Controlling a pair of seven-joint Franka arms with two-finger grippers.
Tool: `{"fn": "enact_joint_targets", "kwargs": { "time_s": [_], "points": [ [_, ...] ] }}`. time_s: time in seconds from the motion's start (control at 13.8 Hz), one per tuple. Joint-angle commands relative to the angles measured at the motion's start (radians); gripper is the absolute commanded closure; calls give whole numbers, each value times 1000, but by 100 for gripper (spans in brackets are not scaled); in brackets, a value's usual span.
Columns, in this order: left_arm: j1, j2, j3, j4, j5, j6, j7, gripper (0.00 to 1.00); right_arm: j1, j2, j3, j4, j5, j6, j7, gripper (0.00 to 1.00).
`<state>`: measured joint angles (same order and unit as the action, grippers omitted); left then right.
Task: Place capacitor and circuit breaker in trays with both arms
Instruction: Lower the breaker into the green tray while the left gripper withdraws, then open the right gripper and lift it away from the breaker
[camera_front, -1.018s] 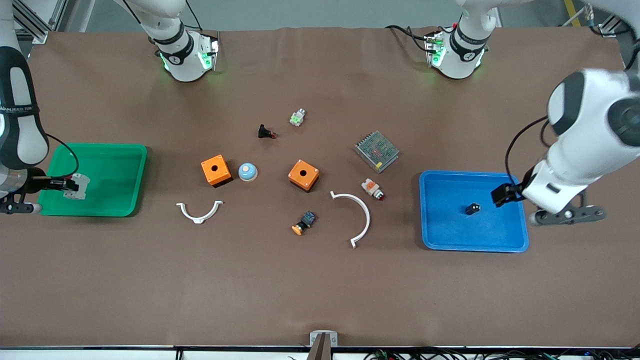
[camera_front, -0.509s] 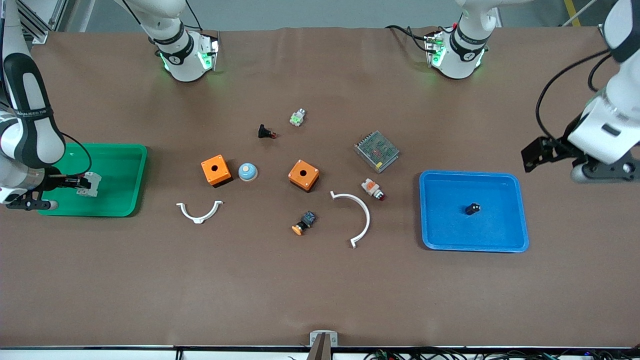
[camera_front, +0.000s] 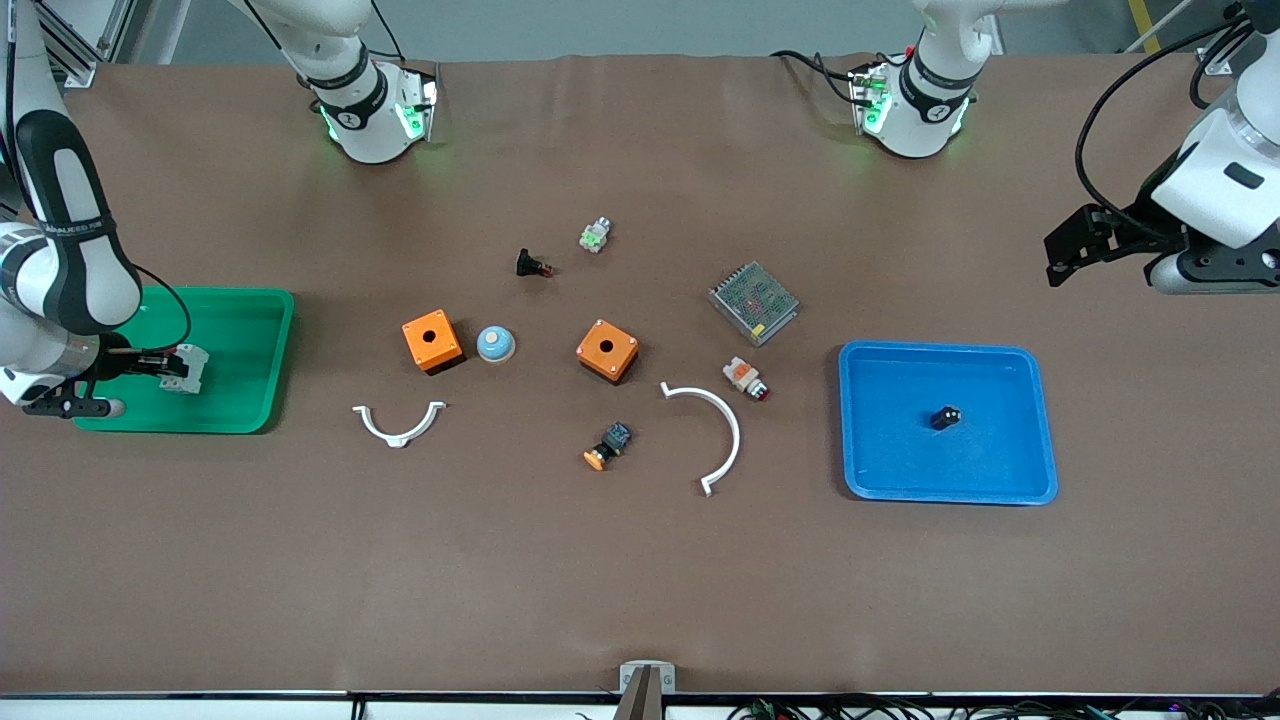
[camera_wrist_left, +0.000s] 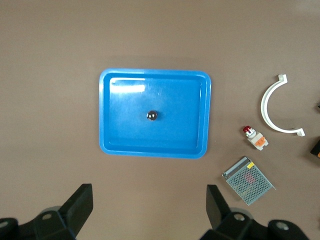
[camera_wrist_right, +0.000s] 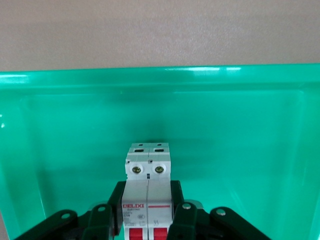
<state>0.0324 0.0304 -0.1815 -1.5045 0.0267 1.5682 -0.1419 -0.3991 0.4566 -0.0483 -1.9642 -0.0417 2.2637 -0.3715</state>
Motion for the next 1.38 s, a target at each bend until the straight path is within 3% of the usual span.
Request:
{"fn": "enact_joint_targets", "kwargs": {
  "time_s": [0.0,0.29,0.65,0.95,1.31],
  "points": [
    [-19,-56,36,-63,-27,4,2,0,-24,-12,21,-9,-21,-12,-7,3],
    [-12,-69,30,-72,-28,7,2,0,29,-102,28,42,-20,-194,0,0],
    [-14,-64,27,-71,-28,7,5,0,253,-327,31,94,-20,-476,346,0],
    [-19,-56,25,-71,-28,15,5,0,345,-443,34,103,-6,-526,381,0],
    [-22,-46,23,-66,-21,20,7,0,365,-441,28,349,25,-691,385,0]
  ]
}}
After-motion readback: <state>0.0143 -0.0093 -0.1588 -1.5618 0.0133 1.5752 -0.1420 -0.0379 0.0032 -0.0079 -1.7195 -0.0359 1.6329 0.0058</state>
